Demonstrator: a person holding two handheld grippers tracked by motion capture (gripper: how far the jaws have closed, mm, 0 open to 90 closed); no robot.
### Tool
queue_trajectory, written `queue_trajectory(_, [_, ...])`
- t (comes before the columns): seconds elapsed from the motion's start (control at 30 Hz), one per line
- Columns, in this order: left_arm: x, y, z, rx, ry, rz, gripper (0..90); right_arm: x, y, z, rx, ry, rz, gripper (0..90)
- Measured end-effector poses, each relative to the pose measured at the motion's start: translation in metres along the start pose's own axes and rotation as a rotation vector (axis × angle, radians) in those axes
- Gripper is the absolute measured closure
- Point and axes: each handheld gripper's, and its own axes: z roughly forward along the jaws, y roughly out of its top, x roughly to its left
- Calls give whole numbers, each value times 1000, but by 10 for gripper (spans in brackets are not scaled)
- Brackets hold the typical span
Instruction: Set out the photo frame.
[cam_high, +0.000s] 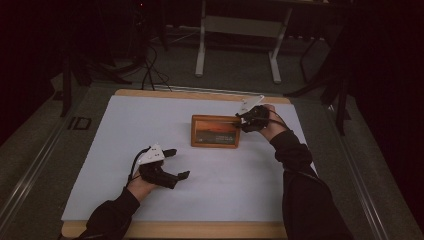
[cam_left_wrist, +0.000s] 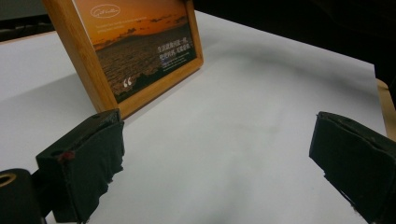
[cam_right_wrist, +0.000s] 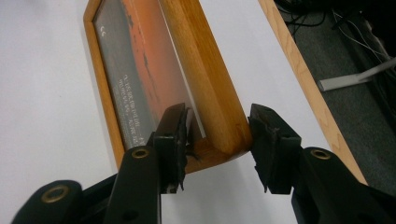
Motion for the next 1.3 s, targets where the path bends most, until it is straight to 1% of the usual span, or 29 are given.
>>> queue_trajectory(0.1, [0,0,0,2,-1,1,36,-1,2,1,5,-12,-29,575])
queue_trajectory(0.17, [0,-1,0,3,-4,-3,35,-2,2,2,5,-13,-34,576])
queue_trajectory(0.23, [0,-1,0,3,-4,-6,36,-2,3,2,2,-16,-26,577])
queue_trajectory(0.3, [0,-1,0,4,-4,-5,36,-3,3,2,-2,-16,4,576])
queue_trajectory(0.33, [0,-1,0,5,-4,-4,35,-2,3,2,-2,-28,26,572])
queue_trajectory(0.37, [0,-1,0,5,-3,-2,36,-1,4,1,-7,-37,28,566])
queue_trajectory(0.43, [0,-1,0,1,-4,-6,35,1,3,0,-40,-37,32,560])
queue_trajectory(0.47, [1,-1,0,3,-4,-6,35,1,3,0,-45,-38,54,555])
queue_trajectory(0.5, [1,-1,-1,1,-2,-7,36,1,4,-1,-44,-41,66,530])
queue_trajectory(0.57, [1,-1,-1,1,-1,-8,36,1,4,-4,-62,-59,77,499])
queue_trajectory(0.63, [1,-1,-1,2,1,-7,35,1,4,-7,-78,-66,116,428])
queue_trajectory(0.67, [1,-2,-1,2,0,-6,36,1,4,-9,-86,-69,135,420])
queue_trajectory(0.7, [1,-2,-1,4,3,-4,36,0,4,-10,-96,-62,152,396])
queue_trajectory(0.73, [1,-2,-1,4,3,-4,36,1,3,-12,-101,-60,172,352])
queue_trajectory(0.77, [0,-2,-1,5,2,-2,36,2,2,-14,-114,-69,193,322])
queue_trajectory(0.8, [-1,-2,-1,7,3,-1,35,3,2,-14,-123,-69,206,299])
queue_trajectory(0.83, [-1,-2,-1,7,3,-1,35,3,2,-14,-123,-69,206,299])
queue_trajectory(0.87, [-1,-2,-1,8,3,1,35,7,-1,-16,-153,-51,232,252])
queue_trajectory(0.9, [-1,-2,-1,8,4,0,36,8,-3,-16,-158,-29,250,229])
queue_trajectory(0.93, [-1,-2,-1,10,5,1,35,10,-4,-16,-163,-19,262,201])
queue_trajectory(1.0, [-2,-2,-1,8,3,1,35,15,-6,-15,-158,-17,269,191])
queue_trajectory(1.07, [-2,-2,-1,9,4,6,35,20,-9,-16,-184,-7,297,143])
queue_trajectory(1.17, [-3,-2,-1,9,3,9,35,27,-13,-18,-195,6,326,134])
queue_trajectory(1.2, [-3,-2,-2,9,2,10,36,29,-15,-19,-207,10,334,133])
queue_trajectory(1.27, [-4,-2,-2,9,2,10,35,35,-19,-20,-222,-8,340,119])
queue_trajectory(1.3, [-4,-2,-1,9,3,10,35,38,-21,-21,-229,-7,345,121])
